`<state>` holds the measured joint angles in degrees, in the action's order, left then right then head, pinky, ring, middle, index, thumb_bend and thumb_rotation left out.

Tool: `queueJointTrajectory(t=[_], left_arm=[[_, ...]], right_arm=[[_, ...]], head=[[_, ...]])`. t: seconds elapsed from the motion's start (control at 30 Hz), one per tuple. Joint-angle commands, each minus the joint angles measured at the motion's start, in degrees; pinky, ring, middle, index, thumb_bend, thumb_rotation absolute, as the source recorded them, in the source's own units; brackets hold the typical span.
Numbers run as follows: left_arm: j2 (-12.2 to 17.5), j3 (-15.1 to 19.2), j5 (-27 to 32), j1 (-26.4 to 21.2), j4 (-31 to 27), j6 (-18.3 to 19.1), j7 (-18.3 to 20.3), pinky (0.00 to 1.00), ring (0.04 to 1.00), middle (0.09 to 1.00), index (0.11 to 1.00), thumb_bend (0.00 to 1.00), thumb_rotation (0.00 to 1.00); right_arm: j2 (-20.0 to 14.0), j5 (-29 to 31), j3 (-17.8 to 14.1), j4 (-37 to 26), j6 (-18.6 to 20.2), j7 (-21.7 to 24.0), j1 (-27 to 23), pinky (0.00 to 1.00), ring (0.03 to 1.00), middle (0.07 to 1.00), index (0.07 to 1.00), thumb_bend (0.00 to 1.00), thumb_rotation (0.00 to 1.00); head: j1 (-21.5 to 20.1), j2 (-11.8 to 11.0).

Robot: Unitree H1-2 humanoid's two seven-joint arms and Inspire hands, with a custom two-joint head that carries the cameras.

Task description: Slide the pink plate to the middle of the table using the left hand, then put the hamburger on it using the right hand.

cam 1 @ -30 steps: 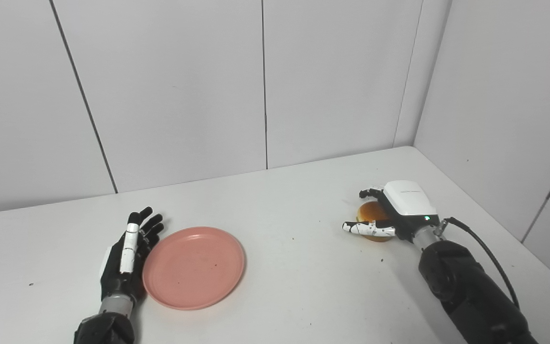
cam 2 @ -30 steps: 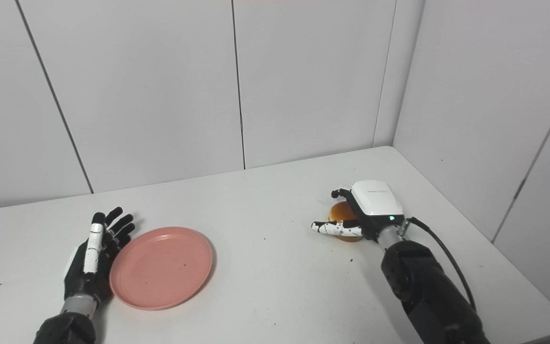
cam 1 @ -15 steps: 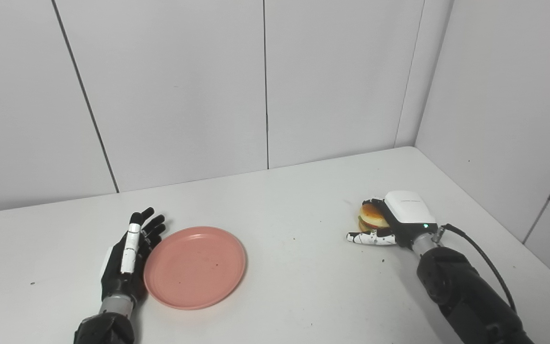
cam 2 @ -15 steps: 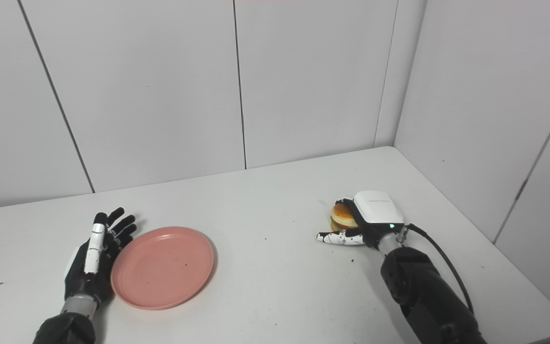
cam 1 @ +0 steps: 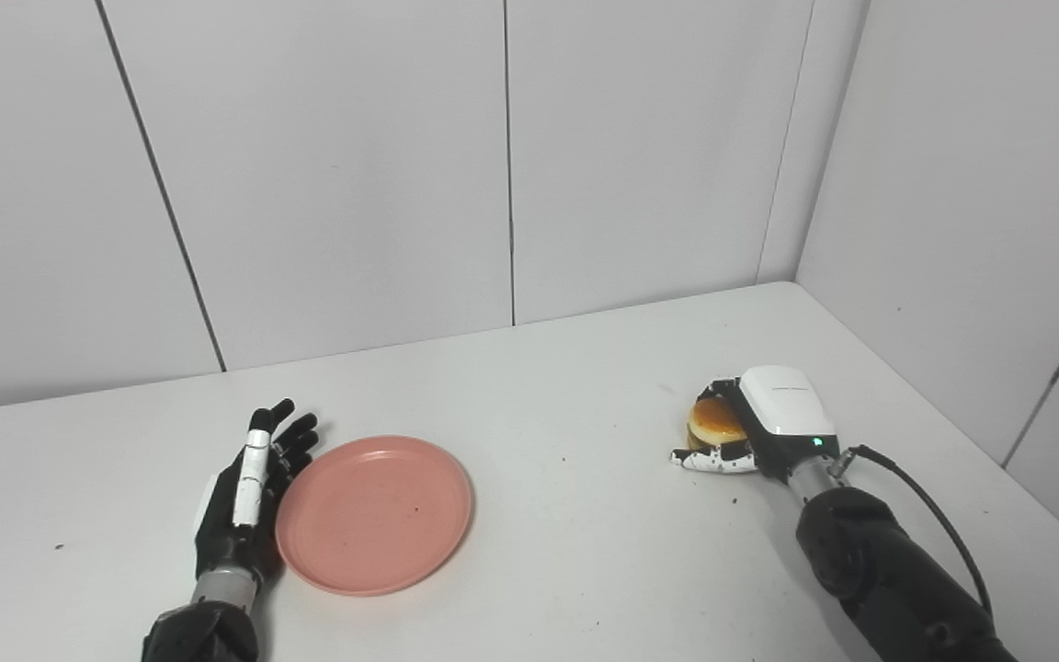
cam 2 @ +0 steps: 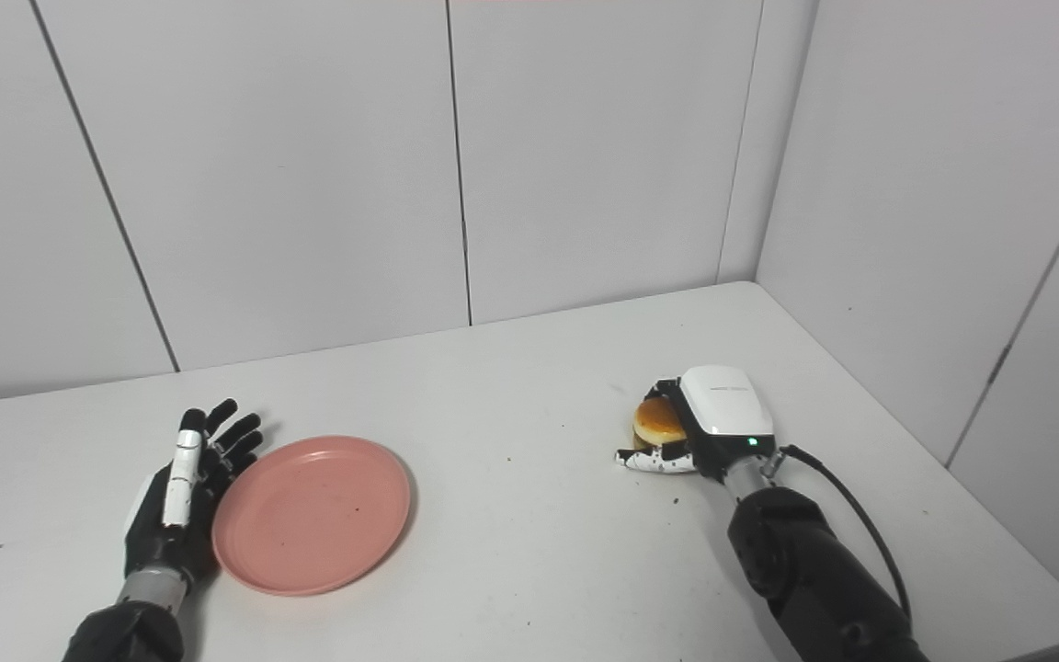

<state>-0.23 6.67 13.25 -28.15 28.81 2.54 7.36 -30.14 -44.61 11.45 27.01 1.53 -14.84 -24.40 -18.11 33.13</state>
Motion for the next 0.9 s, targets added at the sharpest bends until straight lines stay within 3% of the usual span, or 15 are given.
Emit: queueJointTrajectory(t=[0.0,0.07,0.13,0.2,0.4,0.5,0.73,0.87], left_arm=[[0.15,-0.45,-0.49,-0.11,-0.14,0.7,-0.27,0.93,0.877,0.833,0.854,0.76,0.82],[0.1,-0.4,-0.35,-0.19,0.07,0.54,-0.19,0.94,0.879,0.833,0.853,0.76,0.82],[-0.01,-0.33,-0.35,-0.21,-0.22,0.86,-0.47,0.94,0.879,0.829,0.846,0.76,0.81],[-0.11,-0.33,-0.39,-0.21,-0.4,1.16,-0.69,0.93,0.875,0.825,0.836,0.75,0.81],[0.04,-0.5,-0.45,-0.25,-0.55,1.31,-0.69,0.94,0.875,0.831,0.837,0.76,0.82],[-0.04,-0.67,-0.64,-0.21,-0.72,1.16,-0.79,0.92,0.872,0.829,0.835,0.76,0.82],[-1.0,-1.03,-1.45,-0.03,-1.35,1.25,-1.61,0.87,0.863,0.826,0.829,0.76,0.81],[-1.92,-1.43,-1.71,0.08,-2.11,1.69,-2.43,0.89,0.852,0.81,0.824,0.76,0.79]], right_arm=[[-1.13,0.13,0.52,0.16,-2.4,-0.85,-1.24,0.29,0.368,0.465,0.523,0.57,0.42],[-1.28,0.73,0.41,0.59,-3.82,-1.96,-1.32,0.28,0.35,0.442,0.506,0.56,0.37],[-1.47,0.78,0.48,0.3,-3.99,-2.19,-1.34,0.26,0.314,0.398,0.489,0.52,0.21],[-1.78,0.79,0.66,0.15,-4.42,-2.6,-1.4,0.25,0.308,0.39,0.485,0.51,0.17],[-2.09,1.31,0.61,-1.84,-5.65,-3.28,-1.51,0.23,0.287,0.375,0.483,0.5,0.15],[-2.47,0.67,0.83,-4.04,-8.43,-5.07,-1.88,0.22,0.276,0.367,0.483,0.5,0.15],[-2.03,1.1,0.61,-12.79,-9.37,-1.96,-2.42,0.23,0.293,0.386,0.482,0.5,0.15],[-0.92,2.04,0.3,-18.16,-9.57,0.23,-2.69,0.2,0.26,0.343,0.476,0.5,0.16]], head=[[0.16,0.02],[0.16,0.02],[0.16,0.02],[0.42,-0.01],[0.88,0.19],[1.76,0.3],[4.18,0.37],[5.87,0.34]])
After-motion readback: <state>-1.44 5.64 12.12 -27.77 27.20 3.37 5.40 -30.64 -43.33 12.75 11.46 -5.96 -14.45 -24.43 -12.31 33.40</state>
